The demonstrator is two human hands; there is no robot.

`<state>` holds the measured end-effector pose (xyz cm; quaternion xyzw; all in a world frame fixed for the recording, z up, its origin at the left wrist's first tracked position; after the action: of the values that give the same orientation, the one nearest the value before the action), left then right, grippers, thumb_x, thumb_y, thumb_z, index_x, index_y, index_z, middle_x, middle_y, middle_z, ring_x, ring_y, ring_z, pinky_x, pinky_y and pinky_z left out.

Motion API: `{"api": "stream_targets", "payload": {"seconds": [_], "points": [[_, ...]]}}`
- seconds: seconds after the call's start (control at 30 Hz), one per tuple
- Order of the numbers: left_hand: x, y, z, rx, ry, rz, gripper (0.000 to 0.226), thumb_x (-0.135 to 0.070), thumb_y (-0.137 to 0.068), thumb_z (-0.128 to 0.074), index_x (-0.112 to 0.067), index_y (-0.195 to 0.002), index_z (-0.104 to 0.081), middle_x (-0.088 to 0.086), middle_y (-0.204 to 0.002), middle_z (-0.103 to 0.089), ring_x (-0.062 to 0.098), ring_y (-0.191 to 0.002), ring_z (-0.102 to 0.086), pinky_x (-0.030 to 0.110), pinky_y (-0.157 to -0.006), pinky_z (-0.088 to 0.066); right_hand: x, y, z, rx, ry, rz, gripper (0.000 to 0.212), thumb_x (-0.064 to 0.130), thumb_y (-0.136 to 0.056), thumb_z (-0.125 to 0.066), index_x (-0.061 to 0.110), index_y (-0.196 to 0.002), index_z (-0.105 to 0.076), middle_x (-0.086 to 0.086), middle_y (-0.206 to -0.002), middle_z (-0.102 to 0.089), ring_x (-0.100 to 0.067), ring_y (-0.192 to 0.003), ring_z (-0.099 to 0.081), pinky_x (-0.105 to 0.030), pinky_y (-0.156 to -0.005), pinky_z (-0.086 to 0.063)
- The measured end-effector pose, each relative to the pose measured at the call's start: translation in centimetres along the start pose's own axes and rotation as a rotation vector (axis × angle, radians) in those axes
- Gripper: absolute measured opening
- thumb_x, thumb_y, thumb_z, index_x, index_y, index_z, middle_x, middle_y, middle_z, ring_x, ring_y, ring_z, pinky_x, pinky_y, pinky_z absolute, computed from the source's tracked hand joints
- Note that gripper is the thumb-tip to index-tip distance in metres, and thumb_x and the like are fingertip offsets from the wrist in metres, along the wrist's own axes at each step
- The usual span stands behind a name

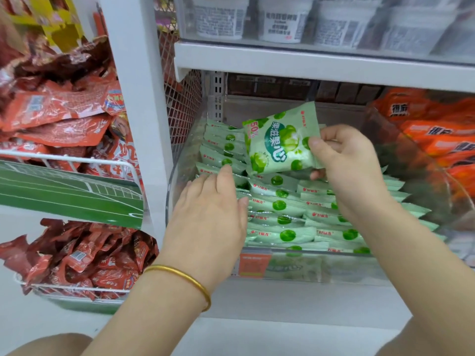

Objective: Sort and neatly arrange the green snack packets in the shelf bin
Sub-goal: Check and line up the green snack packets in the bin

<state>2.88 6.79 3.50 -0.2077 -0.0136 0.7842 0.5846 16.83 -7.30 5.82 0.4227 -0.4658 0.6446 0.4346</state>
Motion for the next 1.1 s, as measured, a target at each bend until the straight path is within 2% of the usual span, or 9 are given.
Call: {"api": "stream_targets", "payload": {"seconds": [0.13, 0.3, 0.4, 0.5, 0.73, 0.8, 0.9, 1.0, 1.1], "points": [[-0.1, -0.1, 0.8, -0.060, 0.139, -0.003, 0.055, -0.036, -0.098, -0.024, -0.010, -0.146, -0.019, 0.010, -0.143, -0.037, 0.024, -0.132, -0.031, 0.031, -0.109, -0.024, -0.6, 0.1, 0.5, 0.023, -0.085, -0.051, 0.011, 0.013, -0.095, -0.053, 0.018, -0.085, -0.053, -0.005, -0.086, -0.059, -0.012, -0.066, -0.053, -0.017, -0.045, -0.044], [-0.4, -0.8, 2.2, -0.196, 0.418, -0.020, 0.057, -0.023, -0.097, -0.041, -0.013, -0.147, -0.018, 0.002, -0.150, -0.028, 0.011, -0.137, -0.025, 0.013, -0.109, -0.013, 0.0, 0.7, 0.7, 0.133, -0.198, -0.069, 0.014, 0.010, -0.094, -0.053, 0.015, -0.081, -0.054, 0.000, -0.070, -0.063, -0.008, -0.057, -0.056, -0.017, -0.043, -0.041], [-0.6, -1.0, 2.4, -0.204, 0.676, 0.002, 0.061, -0.037, -0.091, -0.040, -0.022, -0.147, -0.021, -0.006, -0.148, -0.030, 0.004, -0.135, -0.032, 0.030, -0.114, -0.027, 0.5, 1.3, 0.4, 0.257, -0.270, -0.075, 0.014, 0.007, -0.093, -0.052, 0.012, -0.080, -0.055, 0.002, -0.062, -0.064, -0.008, -0.052, -0.056, -0.018, -0.042, -0.042], [-1.3, -0.9, 2.6, -0.188, 0.811, 0.001, 0.060, -0.042, -0.086, -0.044, -0.031, -0.142, -0.028, -0.015, -0.138, -0.042, -0.005, -0.126, -0.040, 0.031, -0.108, -0.037, 1.0, 1.8, -0.1, 0.356, -0.294, -0.056, 0.016, 0.007, -0.092, -0.051, 0.012, -0.078, -0.055, 0.003, -0.060, -0.065, -0.008, -0.052, -0.057, -0.019, -0.044, -0.045], [-2.6, -0.8, 3.0, -0.110, 0.824, -0.120, 0.064, -0.035, -0.077, -0.063, -0.046, -0.133, -0.034, -0.033, -0.103, -0.049, -0.002, -0.107, -0.051, 0.016, -0.095, -0.040, 1.4, 2.1, 0.0, 0.421, -0.315, -0.029, 0.010, 0.010, -0.092, -0.049, 0.013, -0.084, -0.055, 0.006, -0.061, -0.064, -0.005, -0.052, -0.056, -0.019, -0.045, -0.046], [-3.3, -0.7, 2.9, -0.057, 0.815, -0.187, 0.065, -0.028, -0.076, -0.066, -0.045, -0.132, -0.037, -0.034, -0.109, -0.047, 0.000, -0.111, -0.051, 0.021, -0.096, -0.042, 1.4, 2.2, -0.1, 0.429, -0.312, -0.023, 0.009, 0.012, -0.092, -0.050, 0.013, -0.085, -0.056, 0.006, -0.062, -0.063, -0.006, -0.054, -0.056, -0.020, -0.047, -0.046], [-4.2, -0.5, 2.6, 0.003, 0.810, -0.266, 0.061, -0.024, -0.077, -0.066, -0.040, -0.130, -0.042, -0.030, -0.125, -0.047, -0.004, -0.118, -0.048, 0.018, -0.099, -0.041, 1.3, 2.4, -0.4, 0.427, -0.323, -0.023, 0.006, 0.014, -0.090, -0.053, 0.014, -0.087, -0.058, 0.006, -0.063, -0.063, -0.006, -0.055, -0.056, -0.021, -0.049, -0.046], [-3.8, -0.5, 2.5, -0.013, 0.808, -0.246, 0.056, -0.027, -0.077, -0.066, -0.038, -0.129, -0.047, -0.027, -0.127, -0.049, -0.004, -0.121, -0.046, 0.023, -0.103, -0.038, 1.1, 2.3, -0.3, 0.398, -0.335, -0.018, 0.008, 0.017, -0.091, -0.053, 0.017, -0.089, -0.060, 0.005, -0.069, -0.063, -0.007, -0.058, -0.056, -0.021, -0.049, -0.047], [-2.9, -0.8, 2.8, -0.069, 0.860, -0.177, 0.058, -0.027, -0.077, -0.065, -0.035, -0.131, -0.047, -0.023, -0.131, -0.048, -0.004, -0.123, -0.044, 0.028, -0.106, -0.038, 1.2, 2.2, -0.4, 0.421, -0.361, 0.008, 0.017, 0.028, -0.090, -0.056, 0.021, -0.105, -0.063, -0.002, -0.085, -0.064, -0.013, -0.068, -0.059, -0.025, -0.052, -0.050]]}}
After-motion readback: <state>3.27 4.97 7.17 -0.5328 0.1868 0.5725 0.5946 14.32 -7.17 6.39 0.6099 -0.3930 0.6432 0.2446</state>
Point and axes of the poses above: each hand's wrist, its own y-axis away from the middle knuckle, its own z-axis out of the back of the hand, x = y × z, the point moved 8 cm from there along -y, towards the middle knuckle
